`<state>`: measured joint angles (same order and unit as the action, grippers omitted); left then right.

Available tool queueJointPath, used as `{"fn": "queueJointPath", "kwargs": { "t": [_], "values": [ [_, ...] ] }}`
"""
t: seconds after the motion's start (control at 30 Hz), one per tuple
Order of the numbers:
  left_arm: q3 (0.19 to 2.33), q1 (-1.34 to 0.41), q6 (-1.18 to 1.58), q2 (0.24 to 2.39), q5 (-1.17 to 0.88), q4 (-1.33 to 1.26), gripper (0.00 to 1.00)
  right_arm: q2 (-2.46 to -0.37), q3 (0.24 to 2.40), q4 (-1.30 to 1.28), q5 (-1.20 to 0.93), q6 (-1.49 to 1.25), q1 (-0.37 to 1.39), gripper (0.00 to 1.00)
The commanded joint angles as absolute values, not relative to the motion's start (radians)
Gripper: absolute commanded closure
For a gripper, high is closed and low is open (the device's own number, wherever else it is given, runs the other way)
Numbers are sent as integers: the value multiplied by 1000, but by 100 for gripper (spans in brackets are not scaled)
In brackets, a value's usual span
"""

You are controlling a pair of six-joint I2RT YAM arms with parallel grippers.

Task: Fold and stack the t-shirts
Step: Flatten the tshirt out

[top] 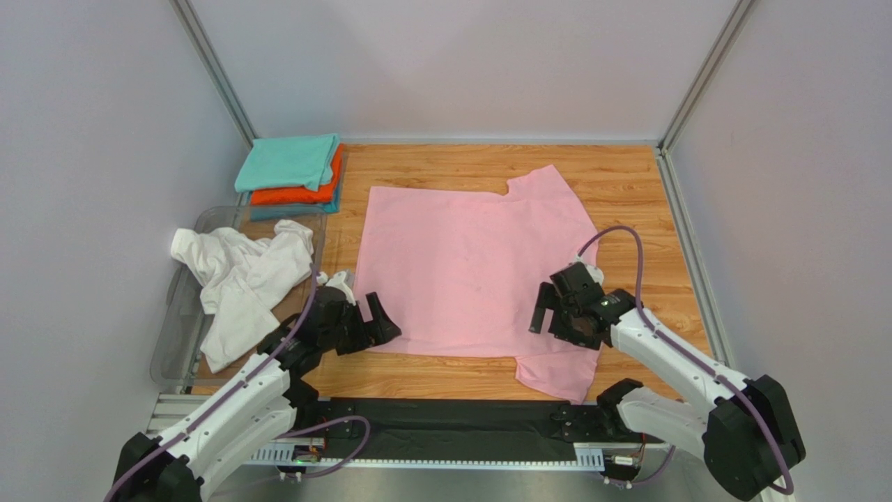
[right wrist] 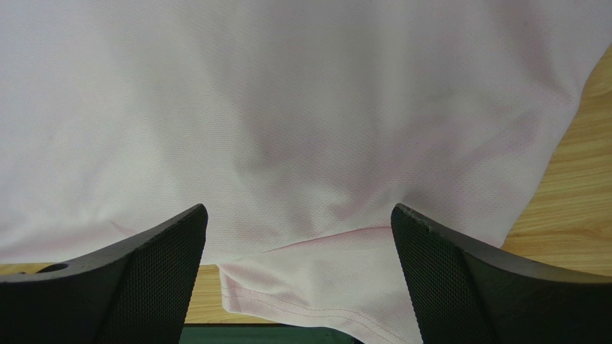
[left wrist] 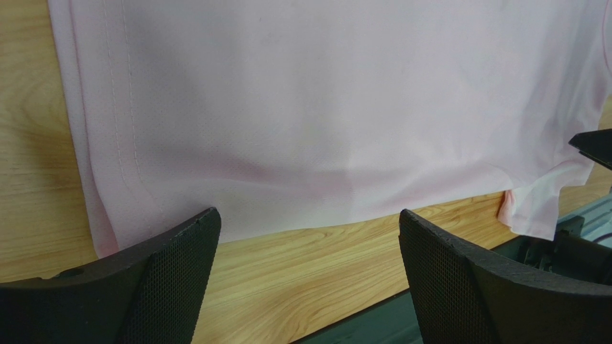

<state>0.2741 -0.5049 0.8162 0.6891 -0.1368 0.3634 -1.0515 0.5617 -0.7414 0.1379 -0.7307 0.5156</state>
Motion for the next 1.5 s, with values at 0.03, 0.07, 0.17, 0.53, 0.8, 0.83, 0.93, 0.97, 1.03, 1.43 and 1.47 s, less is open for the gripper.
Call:
{"fn": "queueJointPath", "kwargs": {
  "t": [0.03,0.07,0.17,0.53,0.8,0.83,0.93,0.97,1.03,1.43,1.47],
  "values": [
    [432,-511,755,709,-77,419,0,-1009,689,-712,137,-646,503,0],
    [458,-511,753,721,-34,432,0,-1014,731,-719,133,-640,496,0],
    [552,-509,746,782,38,465,0,-1074,799,-726,95,-606,439,0],
    [819,-420,646,1231,-88,279,0,-1520,1124,-706,41,-519,275,0],
    [1000,-338,629,1601,-209,199,0,-1814,1290,-698,32,-471,203,0],
    [1012,-333,632,1626,-215,193,1,-1830,1301,-698,34,-466,198,0],
    [1075,-315,630,1725,-235,206,1,-1905,1347,-698,25,-440,176,0],
    [1091,-311,627,1768,-236,210,1,-1922,1371,-706,26,-434,172,0],
    [1133,-310,621,1808,-239,225,2,-1965,1388,-707,25,-428,158,0],
    [1379,-295,617,2055,-255,310,2,-2149,1574,-713,-52,-402,84,0],
    [1408,-295,617,2065,-256,314,2,-2161,1591,-719,-54,-397,77,0]
  ]
}}
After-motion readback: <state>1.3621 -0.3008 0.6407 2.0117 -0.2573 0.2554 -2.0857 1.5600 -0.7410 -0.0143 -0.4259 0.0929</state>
